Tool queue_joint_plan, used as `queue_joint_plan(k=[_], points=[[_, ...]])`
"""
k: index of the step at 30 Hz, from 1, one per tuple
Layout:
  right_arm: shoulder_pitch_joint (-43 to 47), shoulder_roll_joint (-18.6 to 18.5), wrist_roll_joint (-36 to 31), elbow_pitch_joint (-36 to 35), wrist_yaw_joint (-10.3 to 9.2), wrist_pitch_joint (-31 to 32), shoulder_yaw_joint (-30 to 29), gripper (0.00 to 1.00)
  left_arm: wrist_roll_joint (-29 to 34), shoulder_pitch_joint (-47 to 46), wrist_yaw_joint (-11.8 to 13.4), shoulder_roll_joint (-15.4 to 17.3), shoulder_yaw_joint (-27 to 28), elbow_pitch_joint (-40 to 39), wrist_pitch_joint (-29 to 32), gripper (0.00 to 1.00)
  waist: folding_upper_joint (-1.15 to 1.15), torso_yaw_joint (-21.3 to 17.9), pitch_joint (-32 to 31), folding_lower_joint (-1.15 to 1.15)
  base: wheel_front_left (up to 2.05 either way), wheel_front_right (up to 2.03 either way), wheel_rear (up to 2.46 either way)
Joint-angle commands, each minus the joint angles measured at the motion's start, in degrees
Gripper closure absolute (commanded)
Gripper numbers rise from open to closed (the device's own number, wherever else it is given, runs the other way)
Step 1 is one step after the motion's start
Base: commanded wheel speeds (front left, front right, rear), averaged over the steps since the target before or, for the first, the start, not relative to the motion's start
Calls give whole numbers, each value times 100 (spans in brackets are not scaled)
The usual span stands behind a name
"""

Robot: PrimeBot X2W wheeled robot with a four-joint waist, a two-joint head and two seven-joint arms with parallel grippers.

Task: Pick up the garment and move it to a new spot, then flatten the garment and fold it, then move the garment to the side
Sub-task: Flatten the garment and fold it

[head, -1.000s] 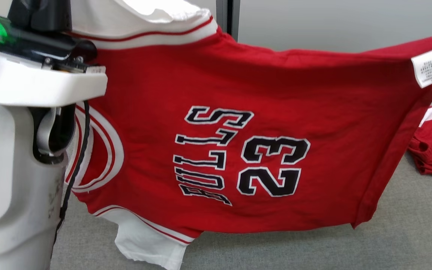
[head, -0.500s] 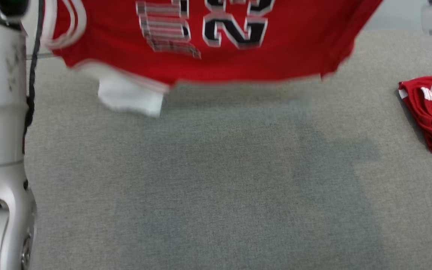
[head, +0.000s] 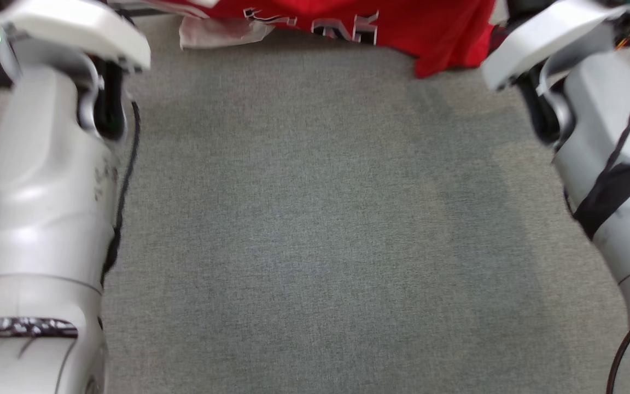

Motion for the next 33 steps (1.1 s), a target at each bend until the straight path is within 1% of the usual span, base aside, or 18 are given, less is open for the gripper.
queue_joint_plan(k=[1, 4, 7, 13, 17, 22, 25, 26, 28, 31, 33], points=[[130, -5, 82, 89, -2, -44, 66, 100, -21, 67, -44, 3, 41, 37, 0, 100, 0, 43, 119, 0, 0, 0, 0], [408, 73, 326, 292, -2, -50, 358, 100, -87, 429, -77, -49, 142, 177, -1, 100, 0, 63, 230, 0, 0, 0, 0], [800, 38, 557, 269, -2, -53, 527, 100, -94, 794, -108, -71, 258, 188, -1, 100, 0, 83, 236, 0, 0, 0, 0], [1535, -42, 894, -21, -2, -51, 532, 100, -25, 1415, -181, -105, 423, 63, -1, 100, 0, 93, 158, 0, 0, 0, 0], [2072, -93, 1024, -341, -2, -51, 327, 100, -11, 1852, -217, -108, 550, -163, 0, 100, 0, 81, -18, 0, 0, 0, 0], [2882, -205, 963, -909, -2, -50, -50, 100, -15, 2557, -245, -48, 644, -602, -1, 100, 0, 114, -328, 0, 0, 0, 0], [3484, -290, 864, -1290, -2, -51, -351, 100, -267, 3120, -245, -64, 578, -1010, -1, 100, 0, 174, -588, 0, 0, 0, 0], [3484, -290, 864, -1290, -2, -51, -351, 100, -267, 3120, -245, -64, 578, -1010, -1, 100, 0, 174, -588, 0, 0, 0, 0], [3961, -294, 775, -1534, -2, -51, -544, 100, -491, 3548, -245, -45, 544, -1295, -1, 100, 0, 211, -788, 0, 0, 0, 0], [4670, -300, 677, -1864, -2, -52, -823, 100, -640, 4220, -244, 62, 476, -1750, -2, 100, 0, 273, -1087, 0, 0, 0, 0], [5144, -289, 609, -2077, -2, -51, -966, 100, -626, 4706, -241, 118, 432, -2030, -2, 100, 0, 310, -1306, 0, 0, 0, 0]])
